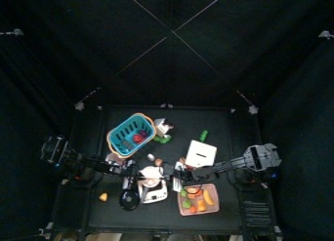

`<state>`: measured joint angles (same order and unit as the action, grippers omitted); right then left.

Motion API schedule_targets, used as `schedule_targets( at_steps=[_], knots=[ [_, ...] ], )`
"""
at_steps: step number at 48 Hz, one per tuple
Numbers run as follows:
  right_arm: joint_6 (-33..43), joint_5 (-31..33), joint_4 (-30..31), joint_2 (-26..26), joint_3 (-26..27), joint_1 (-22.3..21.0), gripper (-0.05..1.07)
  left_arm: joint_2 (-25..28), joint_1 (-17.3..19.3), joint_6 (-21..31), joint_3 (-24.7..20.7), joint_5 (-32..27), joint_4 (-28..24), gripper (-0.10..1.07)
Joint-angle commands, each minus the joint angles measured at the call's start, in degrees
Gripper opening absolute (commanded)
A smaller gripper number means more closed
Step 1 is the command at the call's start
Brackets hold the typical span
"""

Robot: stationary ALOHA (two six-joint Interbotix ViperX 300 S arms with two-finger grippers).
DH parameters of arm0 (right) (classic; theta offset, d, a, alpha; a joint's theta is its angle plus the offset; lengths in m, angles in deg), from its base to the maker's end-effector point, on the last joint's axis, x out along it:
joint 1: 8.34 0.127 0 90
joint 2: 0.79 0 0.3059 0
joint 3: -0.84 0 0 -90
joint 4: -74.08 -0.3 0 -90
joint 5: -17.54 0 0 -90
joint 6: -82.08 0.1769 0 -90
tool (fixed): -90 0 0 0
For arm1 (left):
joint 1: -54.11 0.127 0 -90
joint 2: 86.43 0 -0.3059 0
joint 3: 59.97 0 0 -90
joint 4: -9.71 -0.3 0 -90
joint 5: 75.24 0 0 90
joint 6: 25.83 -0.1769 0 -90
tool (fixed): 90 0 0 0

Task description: Cut egg

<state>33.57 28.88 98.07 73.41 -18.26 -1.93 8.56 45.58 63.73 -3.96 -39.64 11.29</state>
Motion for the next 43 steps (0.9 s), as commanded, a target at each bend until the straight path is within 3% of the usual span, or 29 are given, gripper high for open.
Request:
schedule_targets(
  at_steps=[1,43],
  knots=[
    [0.1,-0.7,0.1,1.1,1.2,-1.2,0.4,-0.2,0.1,-0.1,-2.1,0.2,-0.1,0.42],
    [-0.1,-0.7,0.2,0.7,2.3,-1.2,0.4,0.4,-0.1,-0.1,-3.4,-3.2,-0.2,0.42]
  ],
)
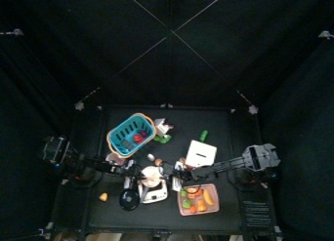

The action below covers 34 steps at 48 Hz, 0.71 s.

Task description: Cut egg

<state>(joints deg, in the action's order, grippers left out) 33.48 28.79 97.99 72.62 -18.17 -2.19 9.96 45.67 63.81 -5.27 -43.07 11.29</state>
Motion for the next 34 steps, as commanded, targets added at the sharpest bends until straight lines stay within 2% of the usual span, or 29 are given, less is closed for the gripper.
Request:
schedule_targets(
  at_steps=[1,19,34],
  knots=[
    [0.0,-0.6,0.3,1.6,2.2,-1.0,0.4,-1.1,-0.3,-0.2,-2.1,0.3,-0.1,0.42],
    [-0.3,-0.4,1.6,3.1,3.1,-1.1,0.4,-6.2,-0.4,-0.3,-2.0,0.5,-1.9,0.42],
    [-0.3,-0.4,3.2,3.3,4.0,-1.1,0.4,-6.5,-0.1,-0.2,-1.8,0.6,-2.5,0.42]
  ],
)
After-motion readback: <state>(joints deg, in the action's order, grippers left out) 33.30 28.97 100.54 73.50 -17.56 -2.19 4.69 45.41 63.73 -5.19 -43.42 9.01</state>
